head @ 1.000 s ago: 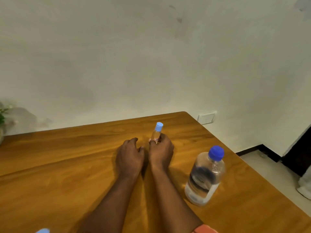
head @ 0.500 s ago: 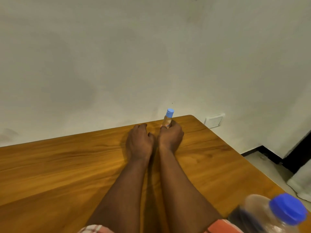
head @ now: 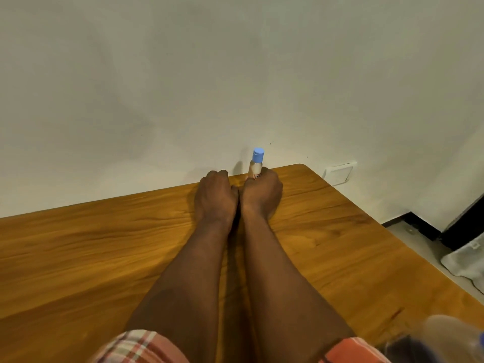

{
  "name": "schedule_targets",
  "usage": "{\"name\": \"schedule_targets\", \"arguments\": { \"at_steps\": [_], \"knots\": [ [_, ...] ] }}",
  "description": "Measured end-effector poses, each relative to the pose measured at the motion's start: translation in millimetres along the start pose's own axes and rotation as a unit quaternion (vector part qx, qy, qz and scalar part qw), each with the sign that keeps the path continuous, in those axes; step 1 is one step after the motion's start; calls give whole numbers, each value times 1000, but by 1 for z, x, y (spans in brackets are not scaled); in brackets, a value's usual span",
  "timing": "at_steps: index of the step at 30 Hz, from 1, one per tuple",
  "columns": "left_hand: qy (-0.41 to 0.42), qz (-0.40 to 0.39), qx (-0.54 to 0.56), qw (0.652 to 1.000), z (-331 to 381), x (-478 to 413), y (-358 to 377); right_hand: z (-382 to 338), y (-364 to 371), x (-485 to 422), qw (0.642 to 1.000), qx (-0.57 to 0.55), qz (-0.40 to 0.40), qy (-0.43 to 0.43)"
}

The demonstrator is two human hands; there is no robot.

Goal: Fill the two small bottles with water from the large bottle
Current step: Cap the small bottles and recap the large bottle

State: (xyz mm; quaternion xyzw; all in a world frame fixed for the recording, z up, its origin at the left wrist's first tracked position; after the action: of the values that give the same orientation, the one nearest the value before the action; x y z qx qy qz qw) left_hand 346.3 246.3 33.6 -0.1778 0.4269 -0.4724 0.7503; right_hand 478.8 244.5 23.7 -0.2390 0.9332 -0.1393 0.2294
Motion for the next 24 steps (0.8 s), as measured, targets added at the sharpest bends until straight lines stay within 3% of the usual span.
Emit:
{"name": "schedule_targets", "arguments": {
  "at_steps": [15,24],
  "knots": [
    [-13,16,9,1000,4,27,-24,1,-34,29,999,1,13,39],
    [-99,43,33,994,-4,127,-93,5,-115,101,995,-39,-81,51]
  ]
}}
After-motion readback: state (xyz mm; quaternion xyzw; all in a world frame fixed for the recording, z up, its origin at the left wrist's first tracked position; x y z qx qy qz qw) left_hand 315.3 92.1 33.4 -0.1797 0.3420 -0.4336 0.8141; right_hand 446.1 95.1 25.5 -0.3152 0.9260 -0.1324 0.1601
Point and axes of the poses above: each hand's wrist, its own x-axis away from the middle knuckle, its own y-axis out of the palm, z = x × y, the point moved 8 cm from there along -x, towards the middle knuckle, and after that the axes turned 11 degrees about z, right-handed, at the moved point
